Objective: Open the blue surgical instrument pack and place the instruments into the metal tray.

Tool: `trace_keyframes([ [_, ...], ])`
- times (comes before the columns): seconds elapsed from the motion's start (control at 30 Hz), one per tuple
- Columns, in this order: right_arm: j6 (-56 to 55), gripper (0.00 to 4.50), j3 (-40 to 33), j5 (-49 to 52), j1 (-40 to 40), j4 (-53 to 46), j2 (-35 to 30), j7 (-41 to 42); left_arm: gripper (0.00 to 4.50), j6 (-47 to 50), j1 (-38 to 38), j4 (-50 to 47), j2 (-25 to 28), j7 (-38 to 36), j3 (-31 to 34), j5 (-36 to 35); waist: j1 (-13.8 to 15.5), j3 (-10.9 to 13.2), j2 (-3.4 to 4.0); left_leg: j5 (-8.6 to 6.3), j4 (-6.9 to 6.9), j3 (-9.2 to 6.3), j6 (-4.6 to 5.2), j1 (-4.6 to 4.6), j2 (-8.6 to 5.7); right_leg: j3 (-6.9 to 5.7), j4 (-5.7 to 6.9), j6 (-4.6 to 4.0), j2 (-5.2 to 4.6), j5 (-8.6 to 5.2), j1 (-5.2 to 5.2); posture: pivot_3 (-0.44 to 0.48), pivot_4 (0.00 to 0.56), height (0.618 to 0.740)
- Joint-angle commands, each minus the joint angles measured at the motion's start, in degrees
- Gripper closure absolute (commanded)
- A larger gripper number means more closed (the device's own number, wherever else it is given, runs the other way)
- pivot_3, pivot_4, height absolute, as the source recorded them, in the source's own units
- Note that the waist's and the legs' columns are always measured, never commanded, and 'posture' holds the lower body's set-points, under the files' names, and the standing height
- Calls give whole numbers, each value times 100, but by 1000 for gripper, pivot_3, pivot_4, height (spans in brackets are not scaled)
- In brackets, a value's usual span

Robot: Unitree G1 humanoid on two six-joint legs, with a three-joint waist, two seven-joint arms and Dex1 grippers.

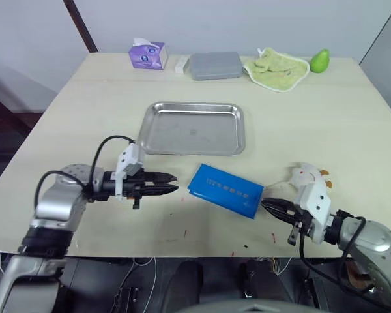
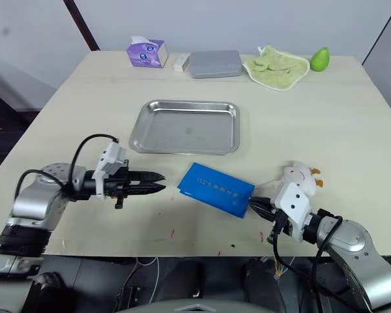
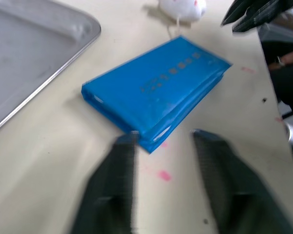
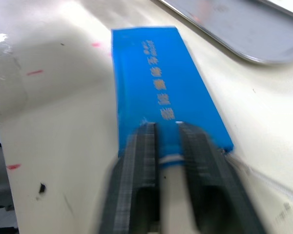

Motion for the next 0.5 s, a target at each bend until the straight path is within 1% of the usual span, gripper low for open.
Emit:
trace_keyframes([
  [0.03, 61, 4500, -133, -9, 82, -67, -166, -26, 4473, -443, -448, 603, -106, -242, -270, 423, 15, 0, 0, 0, 0, 1, 0, 0, -1, 0, 0, 0, -1, 0, 0, 0, 150, 740],
  [0.13, 20, 4500, -52, -138, 49, 89, -267, -49, 4473, -727, -828, 1177, -269, -393, -479, 712, 6, 0, 0, 0, 1, 1, 0, -1, -3, 1, 0, 1, -1, 0, 0, 0, 150, 740],
  [0.27, -59, 4500, 281, -464, -144, 475, -352, -63, 4473, -1242, -1421, 2040, -665, -415, -790, 1169, 18, 0, -1, 0, 6, -2, 0, -3, -4, -1, 1, 1, 0, 0, 0, 0, 150, 740],
  [0.5, -234, 4500, 810, -966, -589, 982, -362, -90, 4473, -1790, -1902, 2845, -1167, -434, -913, 1546, -17, -1, -1, 0, 27, -12, 1, -43, -5, -9, 9, 1, 0, 2, -30, 0, 150, 740],
])
